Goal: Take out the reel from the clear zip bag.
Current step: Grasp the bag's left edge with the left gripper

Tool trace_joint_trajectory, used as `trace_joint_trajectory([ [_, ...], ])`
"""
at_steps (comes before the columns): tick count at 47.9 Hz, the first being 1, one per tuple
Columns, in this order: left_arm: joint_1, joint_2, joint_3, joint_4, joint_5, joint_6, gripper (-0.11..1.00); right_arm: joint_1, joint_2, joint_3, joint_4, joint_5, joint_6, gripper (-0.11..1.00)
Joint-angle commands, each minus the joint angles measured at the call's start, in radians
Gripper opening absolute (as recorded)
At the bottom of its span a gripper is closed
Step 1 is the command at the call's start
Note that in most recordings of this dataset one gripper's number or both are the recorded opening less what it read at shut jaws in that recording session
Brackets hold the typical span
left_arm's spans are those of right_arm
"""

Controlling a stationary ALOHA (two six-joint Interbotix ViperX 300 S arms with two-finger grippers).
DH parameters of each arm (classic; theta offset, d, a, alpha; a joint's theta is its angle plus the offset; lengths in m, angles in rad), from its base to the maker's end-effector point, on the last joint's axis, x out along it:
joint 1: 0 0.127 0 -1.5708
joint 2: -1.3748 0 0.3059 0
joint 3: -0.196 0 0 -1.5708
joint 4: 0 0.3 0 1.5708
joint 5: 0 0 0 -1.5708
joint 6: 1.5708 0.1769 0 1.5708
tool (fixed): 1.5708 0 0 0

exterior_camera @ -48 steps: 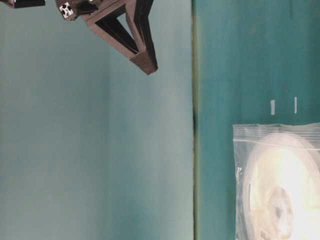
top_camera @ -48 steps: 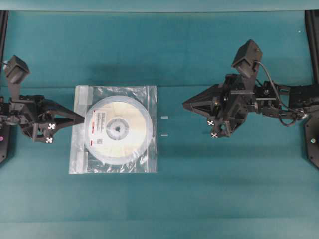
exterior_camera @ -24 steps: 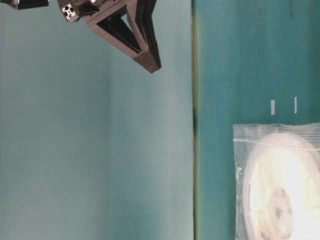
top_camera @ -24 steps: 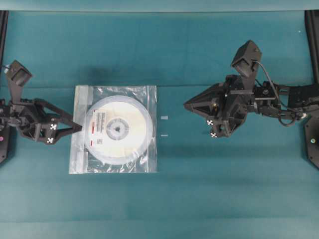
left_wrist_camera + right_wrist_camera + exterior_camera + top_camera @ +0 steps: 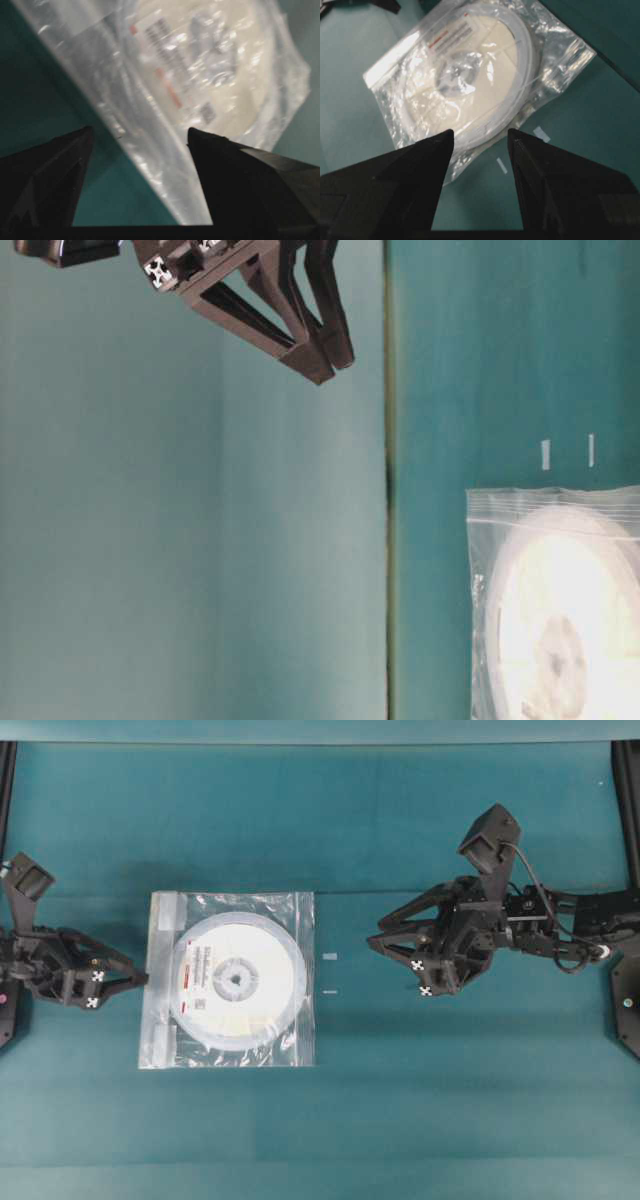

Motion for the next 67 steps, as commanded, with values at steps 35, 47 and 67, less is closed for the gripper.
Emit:
trace_joint_trajectory([
  [35,0.005,0.379,-0.092,0.002,-0.273,-0.089,0.84,0.0,0.015,-0.034,0.003,0.0,0.008,0.66],
  [47,0.005,0.322,-0.074,0.002,-0.227,-0.092,0.7,0.0,0.052,-0.031,0.005,0.044,0.009,0.66],
  [67,0.005,0.239,-0.084,0.002,-0.055,-0.083,0.01,0.014,0.172,-0.074,0.074,0.072,0.009,0.67],
])
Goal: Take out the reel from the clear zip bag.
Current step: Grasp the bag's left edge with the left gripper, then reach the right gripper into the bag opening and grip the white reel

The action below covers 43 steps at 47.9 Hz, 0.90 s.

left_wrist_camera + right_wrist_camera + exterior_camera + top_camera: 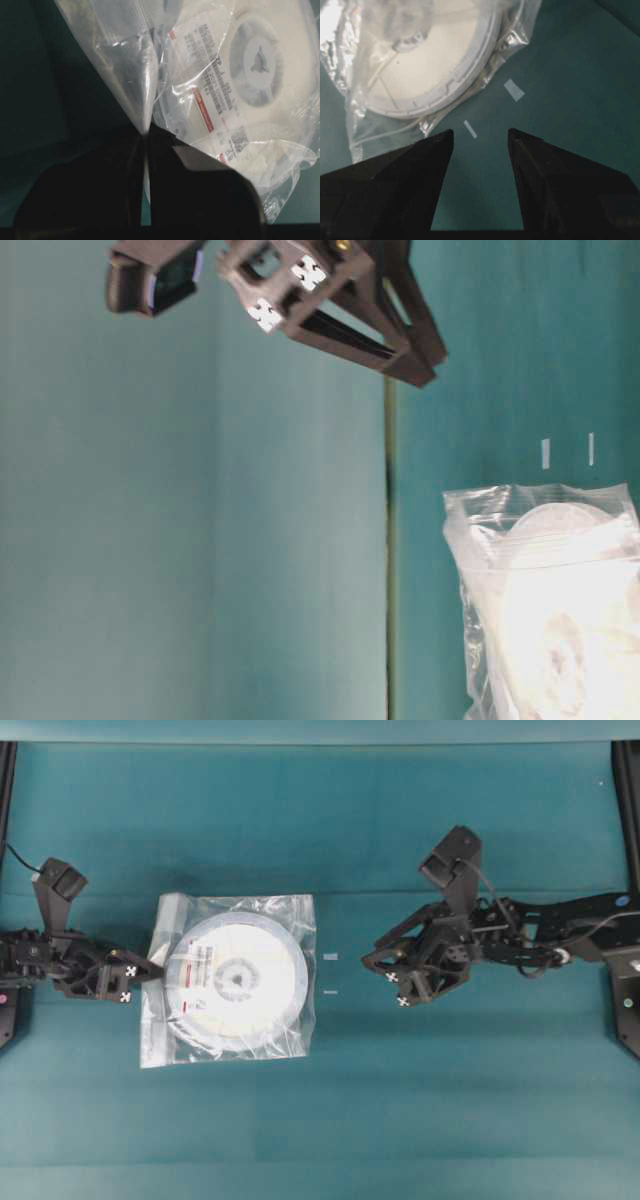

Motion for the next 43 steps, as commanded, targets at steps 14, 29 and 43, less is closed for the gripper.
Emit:
trace_joint_trajectory([
  [14,-0.003,-0.003,-0.012,0.002,0.002,0.003,0.0,0.02,0.087,-0.083,0.012,-0.035,0.009,0.67],
  [29,-0.003,-0.003,-0.012,0.002,0.006,0.003,0.0,0.02,0.21,-0.192,0.063,-0.04,0.06,0.77],
  [43,-0.003,-0.003,-0.005,0.002,0.008,0.014,0.0,0.018,0.272,-0.239,0.086,-0.037,0.23,0.87],
])
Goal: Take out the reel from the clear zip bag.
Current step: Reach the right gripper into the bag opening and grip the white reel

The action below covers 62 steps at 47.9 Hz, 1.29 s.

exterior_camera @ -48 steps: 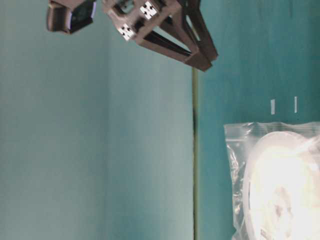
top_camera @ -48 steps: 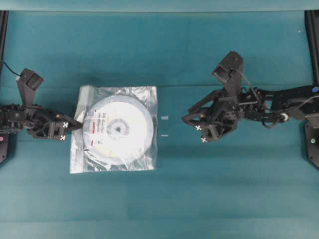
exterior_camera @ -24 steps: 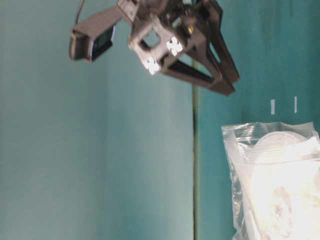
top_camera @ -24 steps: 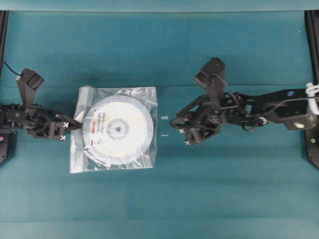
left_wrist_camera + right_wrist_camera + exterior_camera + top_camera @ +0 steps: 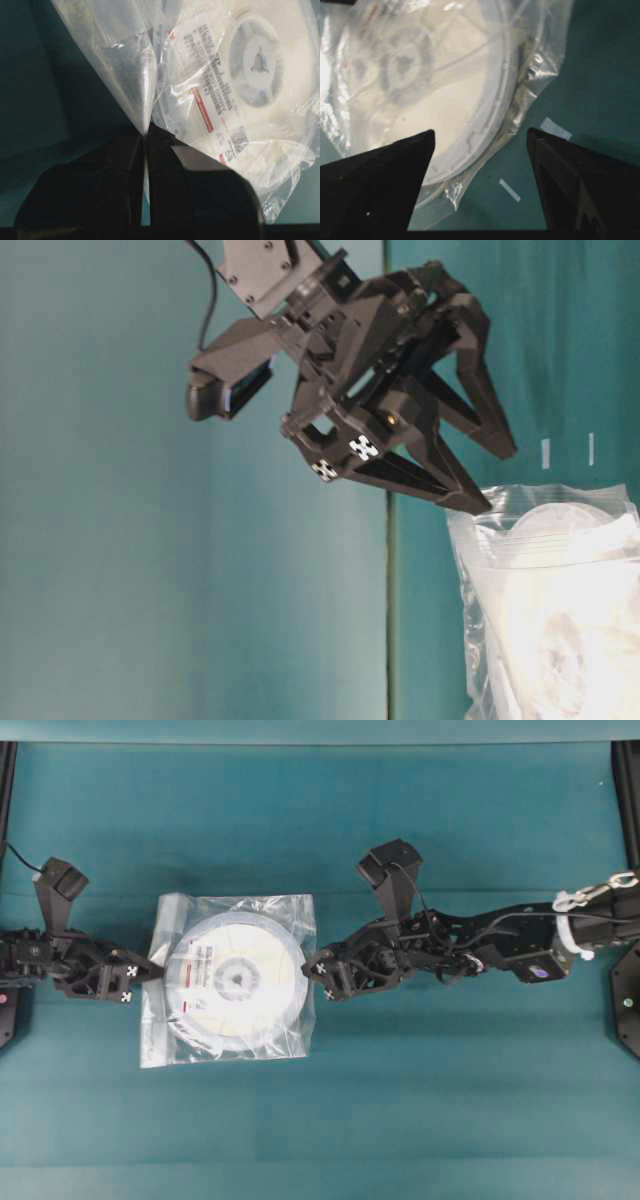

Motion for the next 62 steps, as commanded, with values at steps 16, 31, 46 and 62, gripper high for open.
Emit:
trace_joint_trajectory([
  [16,-0.003,0.0,-0.005,0.003,0.005,0.014,0.0,0.002,0.064,-0.095,0.003,0.029,0.084,0.87],
  [31,-0.003,0.003,-0.009,0.003,0.006,0.014,0.0,0.006,0.092,-0.127,0.005,0.081,0.13,0.86],
  [46,-0.003,0.006,0.0,0.003,0.006,0.014,0.0,0.012,0.126,-0.179,0.005,0.086,0.13,0.86],
  [62,-0.003,0.009,-0.003,0.003,0.006,0.014,0.0,0.021,0.132,-0.204,0.003,0.072,0.13,0.86],
])
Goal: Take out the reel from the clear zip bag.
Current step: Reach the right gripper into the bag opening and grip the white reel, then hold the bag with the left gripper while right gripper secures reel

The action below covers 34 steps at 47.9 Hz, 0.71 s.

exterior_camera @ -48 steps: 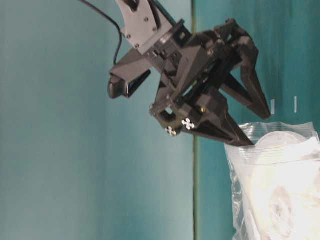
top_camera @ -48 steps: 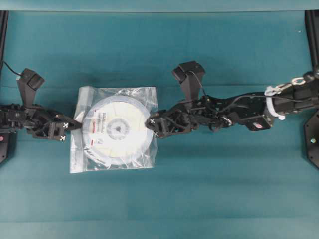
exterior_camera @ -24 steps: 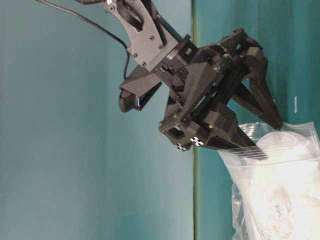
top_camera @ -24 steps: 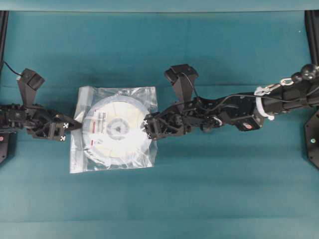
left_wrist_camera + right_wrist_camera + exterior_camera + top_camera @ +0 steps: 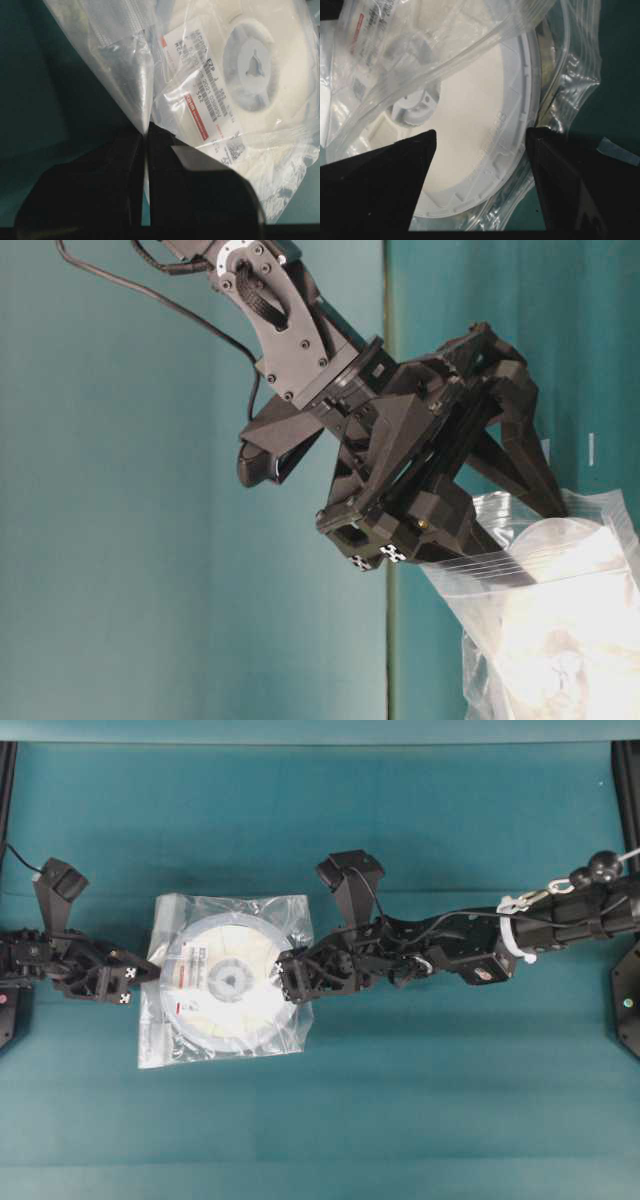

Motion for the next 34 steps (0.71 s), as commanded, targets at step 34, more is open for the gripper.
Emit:
trace_joint_trajectory([
  [34,-0.003,0.006,-0.014,0.003,0.003,0.003,0.0,0.017,-0.037,-0.063,0.0,-0.021,0.0,0.78],
])
